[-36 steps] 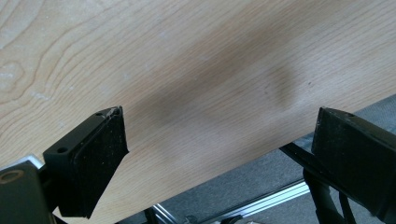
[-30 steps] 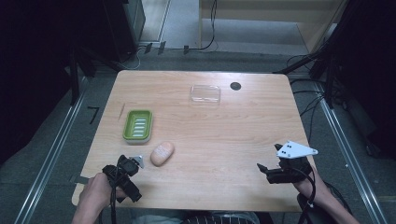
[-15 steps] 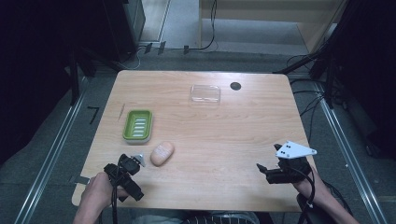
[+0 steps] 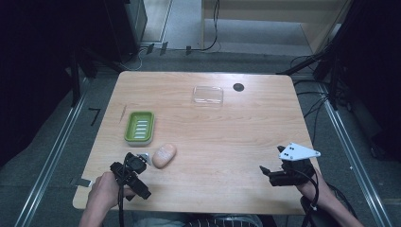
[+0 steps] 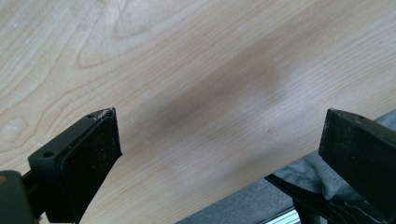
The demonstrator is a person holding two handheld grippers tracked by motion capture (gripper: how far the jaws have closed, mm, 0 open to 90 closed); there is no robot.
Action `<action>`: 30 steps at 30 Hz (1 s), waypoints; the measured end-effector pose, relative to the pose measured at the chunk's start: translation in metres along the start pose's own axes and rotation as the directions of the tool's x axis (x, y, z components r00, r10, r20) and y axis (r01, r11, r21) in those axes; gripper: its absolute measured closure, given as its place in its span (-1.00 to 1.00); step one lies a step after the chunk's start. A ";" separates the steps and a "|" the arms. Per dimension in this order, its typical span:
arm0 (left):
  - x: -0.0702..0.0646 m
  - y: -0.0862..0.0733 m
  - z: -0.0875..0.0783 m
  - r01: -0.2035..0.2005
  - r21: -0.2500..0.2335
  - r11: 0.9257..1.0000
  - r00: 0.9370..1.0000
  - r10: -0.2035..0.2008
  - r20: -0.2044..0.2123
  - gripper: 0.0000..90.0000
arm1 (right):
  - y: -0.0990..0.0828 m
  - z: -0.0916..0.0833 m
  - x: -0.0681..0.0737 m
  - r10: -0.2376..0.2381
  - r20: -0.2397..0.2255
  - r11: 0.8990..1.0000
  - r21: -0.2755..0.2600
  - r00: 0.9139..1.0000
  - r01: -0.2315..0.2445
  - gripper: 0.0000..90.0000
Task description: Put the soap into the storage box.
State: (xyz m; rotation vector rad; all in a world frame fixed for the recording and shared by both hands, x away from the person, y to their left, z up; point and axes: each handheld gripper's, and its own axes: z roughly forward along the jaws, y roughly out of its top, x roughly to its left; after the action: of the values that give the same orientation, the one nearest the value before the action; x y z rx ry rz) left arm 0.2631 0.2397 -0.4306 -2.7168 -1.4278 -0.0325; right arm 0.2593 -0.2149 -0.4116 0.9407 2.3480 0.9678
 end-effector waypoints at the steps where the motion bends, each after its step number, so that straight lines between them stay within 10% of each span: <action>1: 0.000 0.001 0.000 -0.002 -0.010 1.000 1.000 0.002 0.001 -1.00 | 0.000 0.000 0.000 -0.001 0.000 1.000 0.001 1.000 0.001 -0.70; 30: -0.009 0.044 -0.003 -0.059 -0.001 0.998 0.998 0.059 0.006 -1.00 | 0.000 0.001 0.000 -0.001 0.000 1.000 0.007 1.000 0.001 -0.70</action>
State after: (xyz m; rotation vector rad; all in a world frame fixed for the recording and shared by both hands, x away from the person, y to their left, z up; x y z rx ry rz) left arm 0.2945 0.2074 -0.4307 -2.7605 -1.3491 -0.0212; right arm 0.2598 -0.2144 -0.4118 0.9418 2.3534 0.9590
